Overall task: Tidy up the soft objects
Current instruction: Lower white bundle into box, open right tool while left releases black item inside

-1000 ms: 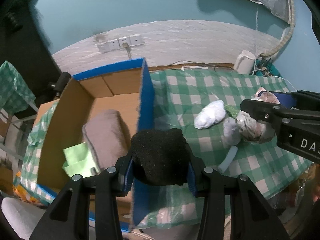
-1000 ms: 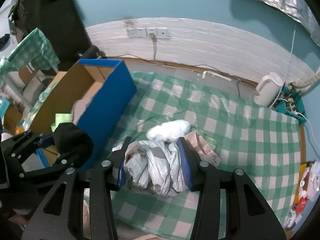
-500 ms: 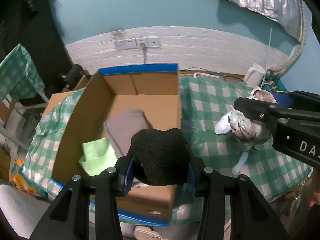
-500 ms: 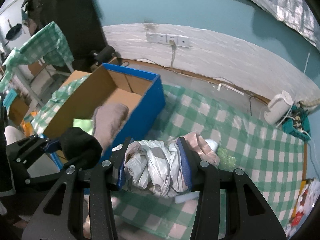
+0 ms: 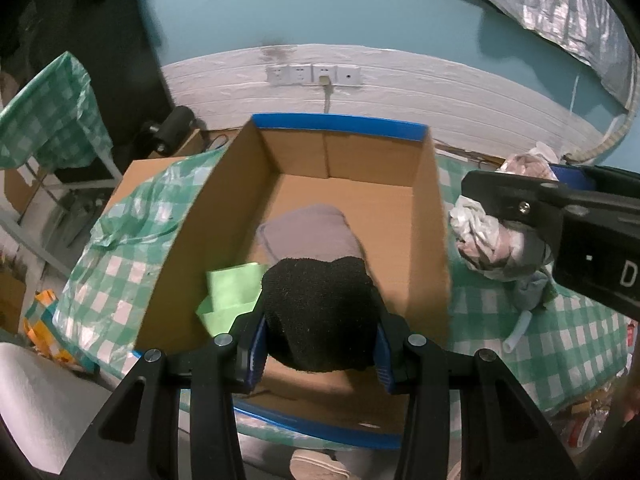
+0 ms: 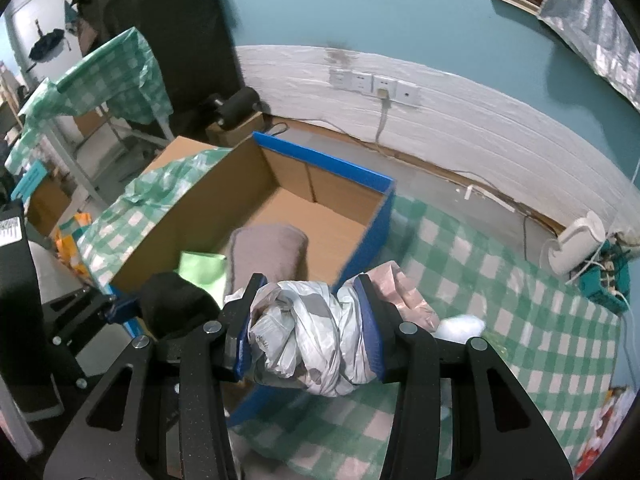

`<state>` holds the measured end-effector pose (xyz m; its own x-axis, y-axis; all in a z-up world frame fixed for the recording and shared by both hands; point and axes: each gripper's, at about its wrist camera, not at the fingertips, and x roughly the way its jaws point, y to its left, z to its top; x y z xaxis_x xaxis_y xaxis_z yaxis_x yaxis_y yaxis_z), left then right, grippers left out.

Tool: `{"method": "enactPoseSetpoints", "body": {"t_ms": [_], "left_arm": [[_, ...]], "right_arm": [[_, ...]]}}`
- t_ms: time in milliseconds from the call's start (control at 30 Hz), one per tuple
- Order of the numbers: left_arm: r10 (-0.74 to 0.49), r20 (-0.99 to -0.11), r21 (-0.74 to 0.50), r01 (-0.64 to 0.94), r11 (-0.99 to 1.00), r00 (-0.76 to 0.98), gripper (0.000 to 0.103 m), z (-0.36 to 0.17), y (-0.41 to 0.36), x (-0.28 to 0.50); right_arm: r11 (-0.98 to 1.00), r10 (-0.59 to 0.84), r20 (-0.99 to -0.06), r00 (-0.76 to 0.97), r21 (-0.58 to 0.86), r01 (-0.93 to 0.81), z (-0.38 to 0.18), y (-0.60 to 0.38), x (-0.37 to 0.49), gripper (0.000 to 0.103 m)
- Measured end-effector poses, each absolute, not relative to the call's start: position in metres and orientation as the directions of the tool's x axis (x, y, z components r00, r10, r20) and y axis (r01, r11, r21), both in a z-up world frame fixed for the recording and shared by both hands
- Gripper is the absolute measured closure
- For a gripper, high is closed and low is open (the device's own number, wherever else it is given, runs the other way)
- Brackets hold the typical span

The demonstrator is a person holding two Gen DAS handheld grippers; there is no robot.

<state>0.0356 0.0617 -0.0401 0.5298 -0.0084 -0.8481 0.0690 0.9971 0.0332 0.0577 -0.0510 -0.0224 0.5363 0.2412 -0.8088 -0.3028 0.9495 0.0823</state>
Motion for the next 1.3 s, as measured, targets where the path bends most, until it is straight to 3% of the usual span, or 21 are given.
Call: {"method": "enactPoseSetpoints", "body": {"t_ms": [633,833,933,1100,1300], "left_arm": [[0.046,-0.882,0.022,-0.057,0.998,0.470,0.058,-0.066,0.121,0.055],[0.079,-0.882,0.046,-0.083,0.996,0.464,0.053,-0.071,0.124,0.057],[0.069,-0.888,0.037,-0.078,0.996,0.455,0.052,-0.072,0.123,0.060],[0.057,-0.876,0.030,-0.064,0.997,0.479,0.037,-0.068,0.119,0.059],[0.036,-0.861,0.020,-0.037,0.999,0.507,0.028,-0.061,0.111,0.056]], "right_arm": [[0.922,0.269,-0.850,0.454,0.091,-0.377,-0.054,0.020,0.091,0.059],[0.926,0.270,-0.848,0.456,0.099,-0.365,-0.058,0.024,0.098,0.048],[0.926,0.268,-0.846,0.461,0.094,-0.367,-0.057,0.025,0.097,0.034],[0.930,0.265,-0.836,0.481,0.091,-0.355,-0.054,0.020,0.096,0.032],[0.937,0.258,-0.835,0.486,0.094,-0.336,-0.052,0.009,0.096,0.030]]}}
